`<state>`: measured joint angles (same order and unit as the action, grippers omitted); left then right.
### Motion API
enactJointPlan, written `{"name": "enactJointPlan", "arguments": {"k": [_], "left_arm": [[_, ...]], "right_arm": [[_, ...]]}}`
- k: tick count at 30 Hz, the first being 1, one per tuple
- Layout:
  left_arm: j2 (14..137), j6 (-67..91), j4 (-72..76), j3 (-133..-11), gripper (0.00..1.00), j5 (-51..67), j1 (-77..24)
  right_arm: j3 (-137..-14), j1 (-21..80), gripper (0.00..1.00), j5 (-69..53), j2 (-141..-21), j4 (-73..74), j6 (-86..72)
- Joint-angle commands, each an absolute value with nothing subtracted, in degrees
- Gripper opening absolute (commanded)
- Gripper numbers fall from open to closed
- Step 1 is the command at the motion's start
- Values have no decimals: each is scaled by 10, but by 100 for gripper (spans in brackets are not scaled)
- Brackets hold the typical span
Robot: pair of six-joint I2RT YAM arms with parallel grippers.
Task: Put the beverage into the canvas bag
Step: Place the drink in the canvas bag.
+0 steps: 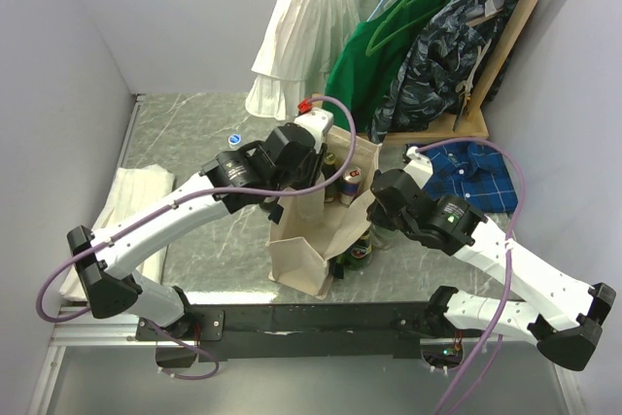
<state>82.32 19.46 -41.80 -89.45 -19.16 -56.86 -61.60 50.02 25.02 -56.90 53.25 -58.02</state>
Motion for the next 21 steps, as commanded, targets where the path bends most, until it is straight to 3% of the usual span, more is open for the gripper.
{"name": "enactJointPlan", "arguments": {"k": [1, 21], "left_arm": [[787, 218, -305, -900, 1, -177, -550], [850, 224, -255, -898, 1, -175, -532]], "right_arm": [[-622, 504, 0, 267, -566, 566, -572], [-621, 503, 0, 268, -565, 558, -577]]}}
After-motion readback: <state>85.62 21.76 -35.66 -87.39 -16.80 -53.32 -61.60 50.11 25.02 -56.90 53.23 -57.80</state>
